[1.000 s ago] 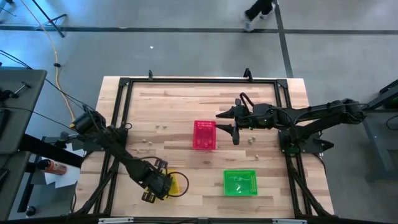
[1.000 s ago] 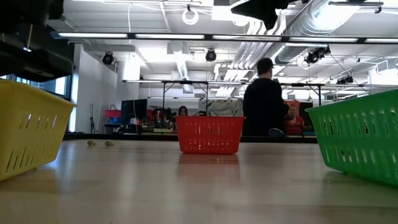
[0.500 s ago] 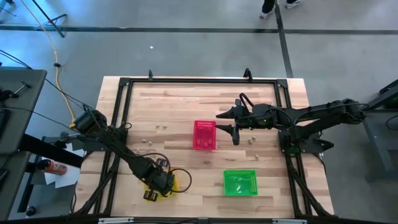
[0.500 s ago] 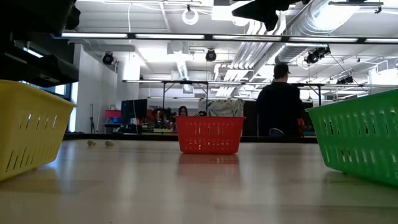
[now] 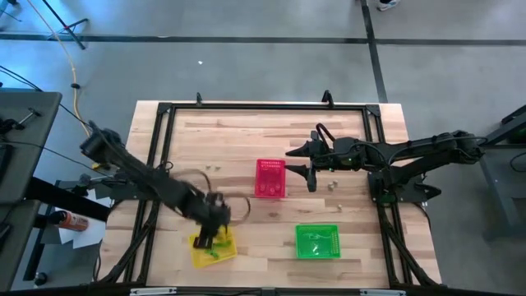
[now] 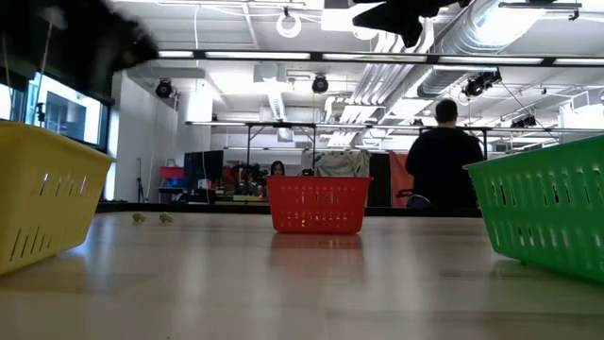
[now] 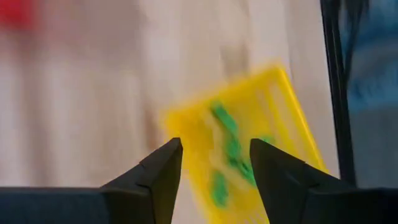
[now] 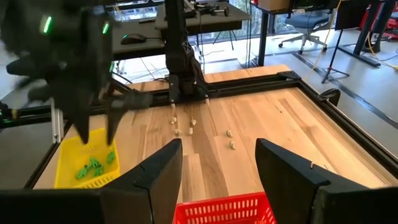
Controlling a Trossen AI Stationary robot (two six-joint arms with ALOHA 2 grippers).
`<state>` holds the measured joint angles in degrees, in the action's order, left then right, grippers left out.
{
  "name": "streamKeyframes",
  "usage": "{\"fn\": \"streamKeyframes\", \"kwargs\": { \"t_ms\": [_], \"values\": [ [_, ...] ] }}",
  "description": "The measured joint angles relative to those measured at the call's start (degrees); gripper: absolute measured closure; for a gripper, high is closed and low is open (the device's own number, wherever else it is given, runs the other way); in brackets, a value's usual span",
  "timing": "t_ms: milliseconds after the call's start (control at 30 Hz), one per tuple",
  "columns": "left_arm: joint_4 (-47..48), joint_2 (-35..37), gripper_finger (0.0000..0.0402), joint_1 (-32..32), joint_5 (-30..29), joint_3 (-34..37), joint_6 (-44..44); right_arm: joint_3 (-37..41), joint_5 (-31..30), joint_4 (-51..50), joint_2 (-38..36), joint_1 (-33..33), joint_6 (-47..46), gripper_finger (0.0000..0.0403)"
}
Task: Sort Halloween decoration
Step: Put the white skull toy into the green bin
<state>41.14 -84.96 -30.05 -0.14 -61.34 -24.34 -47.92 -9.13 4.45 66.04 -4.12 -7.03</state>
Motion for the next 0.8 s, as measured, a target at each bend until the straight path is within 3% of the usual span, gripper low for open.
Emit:
{"fn": "streamKeyframes", "kwargs": {
  "t_ms": [167, 300, 400, 533, 633, 800],
  "values": [
    [-1.8, 12.3, 0.0220, 6.8, -13.0, 0.0, 4.1, 0.0, 0.0, 1.3, 0.0, 0.0, -0.4, 0.0204],
    [-9.2, 18.8, 0.0220, 15.0, -21.8, 0.0, 8.6, 0.0, 0.0, 4.5, 0.0, 0.0, -0.5, 0.0204],
    [-20.1, 21.0, 0.0220, 21.4, -22.1, 1.0, 12.2, 0.0, 0.0, 7.3, 0.0, 0.0, -0.4, 0.0204],
    [-37.6, 21.2, 0.0220, 26.3, -15.6, 5.5, 13.5, 0.0, 0.0, 8.7, 0.0, 0.0, -0.4, 0.0204],
    [-47.8, 19.8, 0.0220, 27.0, -12.0, 9.7, 13.2, 0.0, 0.0, 8.6, 0.0, 0.0, -0.4, 0.0204],
    [-57.8, 17.5, 0.0220, 25.4, -12.9, 15.0, 12.6, 0.0, 0.1, 9.0, 0.0, -0.1, -0.6, 0.0204]
  ]
}}
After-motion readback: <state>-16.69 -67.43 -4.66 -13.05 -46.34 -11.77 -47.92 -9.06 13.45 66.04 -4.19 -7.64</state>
